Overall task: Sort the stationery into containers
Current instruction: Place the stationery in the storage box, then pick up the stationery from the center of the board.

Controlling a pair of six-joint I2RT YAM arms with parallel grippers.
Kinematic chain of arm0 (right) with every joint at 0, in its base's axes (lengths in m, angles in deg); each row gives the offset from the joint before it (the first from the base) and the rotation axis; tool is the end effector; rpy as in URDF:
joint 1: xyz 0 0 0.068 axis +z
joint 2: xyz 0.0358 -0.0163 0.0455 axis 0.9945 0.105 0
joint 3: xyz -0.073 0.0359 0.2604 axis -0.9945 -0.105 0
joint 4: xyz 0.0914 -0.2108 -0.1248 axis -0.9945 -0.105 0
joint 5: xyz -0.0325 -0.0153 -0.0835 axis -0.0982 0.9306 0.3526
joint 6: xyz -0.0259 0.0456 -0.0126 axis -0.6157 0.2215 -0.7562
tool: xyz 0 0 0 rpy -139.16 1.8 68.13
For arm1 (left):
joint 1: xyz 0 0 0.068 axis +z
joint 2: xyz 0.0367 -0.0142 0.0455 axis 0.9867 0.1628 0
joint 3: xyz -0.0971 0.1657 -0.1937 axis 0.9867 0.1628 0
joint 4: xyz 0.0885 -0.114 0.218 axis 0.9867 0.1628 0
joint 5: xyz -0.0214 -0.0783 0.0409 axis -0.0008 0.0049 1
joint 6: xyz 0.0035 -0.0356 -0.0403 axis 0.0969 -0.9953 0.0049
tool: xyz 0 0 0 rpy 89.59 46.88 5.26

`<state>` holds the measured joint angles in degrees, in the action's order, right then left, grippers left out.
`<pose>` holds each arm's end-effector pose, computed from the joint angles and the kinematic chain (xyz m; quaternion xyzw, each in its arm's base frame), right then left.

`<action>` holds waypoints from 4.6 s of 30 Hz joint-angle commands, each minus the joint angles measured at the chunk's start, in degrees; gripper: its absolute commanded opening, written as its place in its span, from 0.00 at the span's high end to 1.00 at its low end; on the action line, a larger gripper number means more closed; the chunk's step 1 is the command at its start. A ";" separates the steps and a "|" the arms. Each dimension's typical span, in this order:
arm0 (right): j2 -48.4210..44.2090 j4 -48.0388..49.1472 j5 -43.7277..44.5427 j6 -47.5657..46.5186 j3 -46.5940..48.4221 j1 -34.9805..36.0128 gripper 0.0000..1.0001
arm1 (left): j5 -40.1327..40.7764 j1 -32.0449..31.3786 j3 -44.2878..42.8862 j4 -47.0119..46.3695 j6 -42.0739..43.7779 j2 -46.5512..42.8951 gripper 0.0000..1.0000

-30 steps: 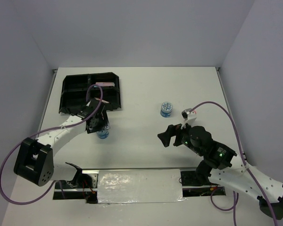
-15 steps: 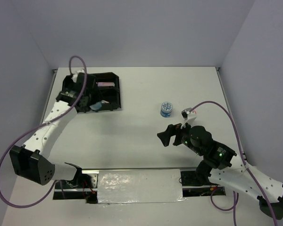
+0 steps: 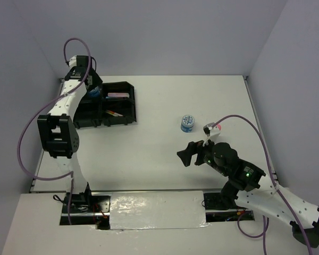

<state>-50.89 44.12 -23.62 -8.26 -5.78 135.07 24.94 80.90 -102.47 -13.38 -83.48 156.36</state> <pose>0.0908 0.1001 0.2716 -0.1109 0.8161 0.2836 0.4912 0.4392 0.0149 0.3197 -0.3821 0.8094 0.0144 0.4456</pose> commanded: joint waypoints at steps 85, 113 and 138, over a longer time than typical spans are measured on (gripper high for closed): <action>-16.55 -22.50 22.51 7.62 15.05 0.50 0.00 | -16.66 -38.23 -8.46 -20.79 24.20 9.66 0.01; -19.63 -17.49 15.48 2.62 12.50 0.59 0.00 | -20.59 -47.38 -12.96 -16.73 30.98 24.19 0.01; -19.98 -15.82 14.42 2.09 10.92 0.50 0.00 | -21.39 -47.65 -12.08 -15.51 31.06 24.80 1.00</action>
<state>-71.13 25.52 -9.20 -5.23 5.50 135.22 4.35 33.56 -114.29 -29.40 -53.47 180.09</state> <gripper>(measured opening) 0.996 0.756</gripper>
